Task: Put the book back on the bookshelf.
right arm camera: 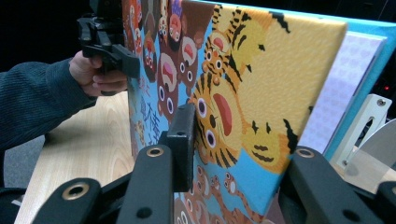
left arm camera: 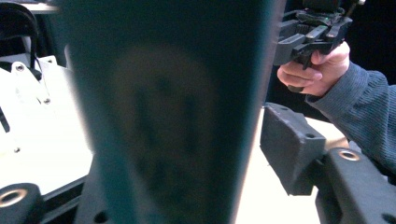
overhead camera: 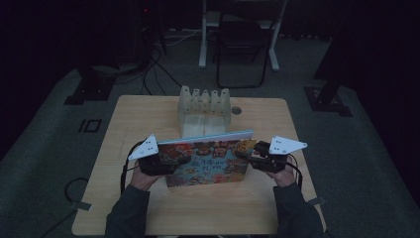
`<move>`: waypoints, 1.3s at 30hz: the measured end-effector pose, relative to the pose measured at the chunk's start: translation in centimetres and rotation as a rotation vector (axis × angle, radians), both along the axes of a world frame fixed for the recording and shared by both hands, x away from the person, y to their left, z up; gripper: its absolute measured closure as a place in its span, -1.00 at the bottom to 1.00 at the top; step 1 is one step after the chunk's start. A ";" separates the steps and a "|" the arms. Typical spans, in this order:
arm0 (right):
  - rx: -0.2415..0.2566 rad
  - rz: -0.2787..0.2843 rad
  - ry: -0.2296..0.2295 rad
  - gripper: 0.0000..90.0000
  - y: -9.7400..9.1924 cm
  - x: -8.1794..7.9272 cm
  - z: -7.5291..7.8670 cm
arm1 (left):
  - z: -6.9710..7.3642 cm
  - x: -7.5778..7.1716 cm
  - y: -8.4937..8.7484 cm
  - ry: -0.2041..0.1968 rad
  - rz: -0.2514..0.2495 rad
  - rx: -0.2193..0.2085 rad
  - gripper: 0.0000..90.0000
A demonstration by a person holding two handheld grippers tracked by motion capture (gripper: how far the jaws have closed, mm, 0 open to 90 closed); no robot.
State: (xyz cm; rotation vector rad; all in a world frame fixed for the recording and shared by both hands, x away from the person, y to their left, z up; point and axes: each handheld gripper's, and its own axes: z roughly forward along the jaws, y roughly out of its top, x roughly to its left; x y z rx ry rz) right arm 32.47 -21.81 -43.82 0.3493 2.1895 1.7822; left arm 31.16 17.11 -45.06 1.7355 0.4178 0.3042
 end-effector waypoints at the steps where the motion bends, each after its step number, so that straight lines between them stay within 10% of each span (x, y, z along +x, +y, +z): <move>1: 0.002 -0.001 0.001 0.47 0.0 0.0 0.0 | 0.0 0.0 -0.1 -0.003 0.002 0.004 -0.11; 39: 0.039 -0.179 0.021 0.26 -4.8 0.4 -1.0 | -0.5 -1.5 -1.0 -0.075 -0.053 0.072 0.61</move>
